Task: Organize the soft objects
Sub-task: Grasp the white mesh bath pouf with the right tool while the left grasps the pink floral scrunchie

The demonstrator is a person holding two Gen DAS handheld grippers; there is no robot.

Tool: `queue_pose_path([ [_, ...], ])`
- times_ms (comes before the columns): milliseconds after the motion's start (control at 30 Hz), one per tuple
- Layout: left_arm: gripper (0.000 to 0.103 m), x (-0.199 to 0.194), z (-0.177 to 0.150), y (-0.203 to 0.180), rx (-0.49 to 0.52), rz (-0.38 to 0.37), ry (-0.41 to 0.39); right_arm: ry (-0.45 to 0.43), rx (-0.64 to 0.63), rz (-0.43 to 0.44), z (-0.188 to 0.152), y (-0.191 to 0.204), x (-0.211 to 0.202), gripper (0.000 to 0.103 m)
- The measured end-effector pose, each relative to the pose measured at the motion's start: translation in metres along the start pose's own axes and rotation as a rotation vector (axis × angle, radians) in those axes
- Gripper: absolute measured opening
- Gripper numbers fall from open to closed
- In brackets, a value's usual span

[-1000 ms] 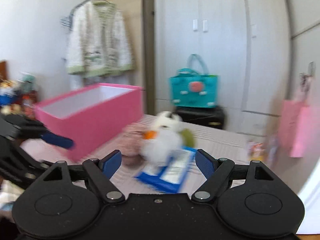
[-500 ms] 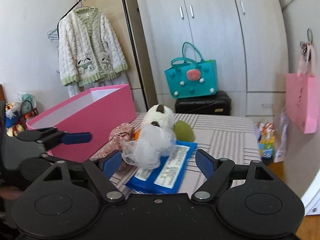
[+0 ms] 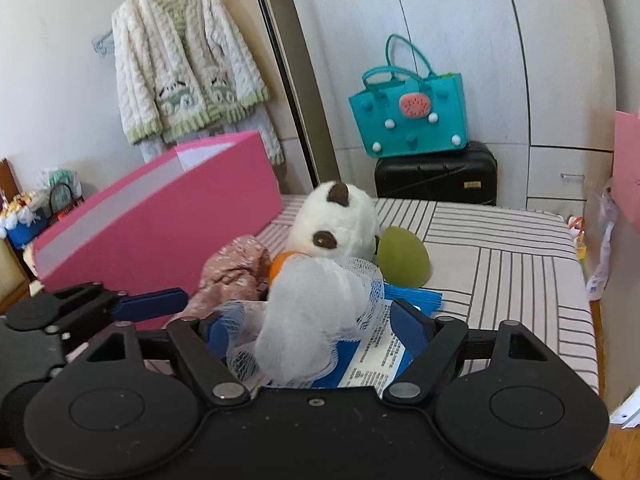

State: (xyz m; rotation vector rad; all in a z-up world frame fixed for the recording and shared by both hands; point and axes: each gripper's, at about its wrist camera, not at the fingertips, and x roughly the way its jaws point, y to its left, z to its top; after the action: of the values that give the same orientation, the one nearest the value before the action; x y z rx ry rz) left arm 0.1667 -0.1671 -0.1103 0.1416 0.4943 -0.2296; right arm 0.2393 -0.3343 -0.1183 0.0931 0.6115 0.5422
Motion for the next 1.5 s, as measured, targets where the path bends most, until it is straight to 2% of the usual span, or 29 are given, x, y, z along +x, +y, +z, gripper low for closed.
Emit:
queue_pose_path([
  [33,0.074,0.002,0.0,0.001,-0.007,-0.003,0.004,0.008,-0.002,-0.001,0.0,-0.001,0.004,0.073],
  [67,0.074,0.002,0.001,0.002,-0.013,-0.002,0.003,0.008,-0.001,0.001,0.0,-0.002,0.005,0.061],
  [100,0.074,0.003,0.001,0.002,-0.014,0.003,0.0,0.001,0.003,0.007,0.0,-0.003,0.004,0.054],
  [200,0.074,0.004,0.003,0.004,-0.015,0.016,-0.005,-0.046,-0.028,-0.032,-0.002,-0.002,-0.01,0.046],
  [267,0.074,0.005,0.006,0.005,-0.031,0.015,-0.008,-0.085,-0.028,-0.056,-0.004,-0.004,-0.023,0.046],
  [333,0.074,0.007,0.009,0.006,-0.04,0.008,-0.009,-0.089,-0.006,-0.047,-0.003,-0.009,-0.031,0.046],
  [733,0.077,0.02,0.021,0.008,-0.115,0.011,0.045,-0.126,0.028,-0.273,-0.013,-0.027,-0.054,0.046],
  [800,0.078,0.022,0.023,0.009,-0.131,0.015,0.05,-0.138,0.047,-0.28,-0.015,-0.03,-0.059,0.046],
  [867,0.084,0.027,0.024,0.01,-0.144,0.036,0.063,-0.149,0.059,-0.284,-0.016,-0.033,-0.063,0.046],
  [1000,0.085,0.039,0.023,0.004,-0.127,0.115,0.08,-0.151,0.061,-0.293,-0.018,-0.034,-0.065,0.046],
  [1100,0.085,0.044,0.021,0.008,-0.15,0.089,0.108,-0.136,0.058,-0.283,-0.022,-0.035,-0.066,0.046],
  [1200,0.081,0.045,0.019,0.013,-0.189,0.06,0.125,-0.12,0.053,-0.262,-0.025,-0.033,-0.065,0.047],
  [1267,0.067,0.045,0.018,0.015,-0.202,0.045,0.137,-0.114,0.055,-0.237,-0.027,-0.031,-0.064,0.047],
  [1400,0.058,0.051,0.012,0.017,-0.207,0.061,0.181,-0.103,0.042,-0.2,-0.032,-0.025,-0.062,0.048],
  [1500,0.042,0.047,0.01,0.017,-0.205,0.068,0.164,-0.093,0.04,-0.186,-0.035,-0.021,-0.061,0.048],
])
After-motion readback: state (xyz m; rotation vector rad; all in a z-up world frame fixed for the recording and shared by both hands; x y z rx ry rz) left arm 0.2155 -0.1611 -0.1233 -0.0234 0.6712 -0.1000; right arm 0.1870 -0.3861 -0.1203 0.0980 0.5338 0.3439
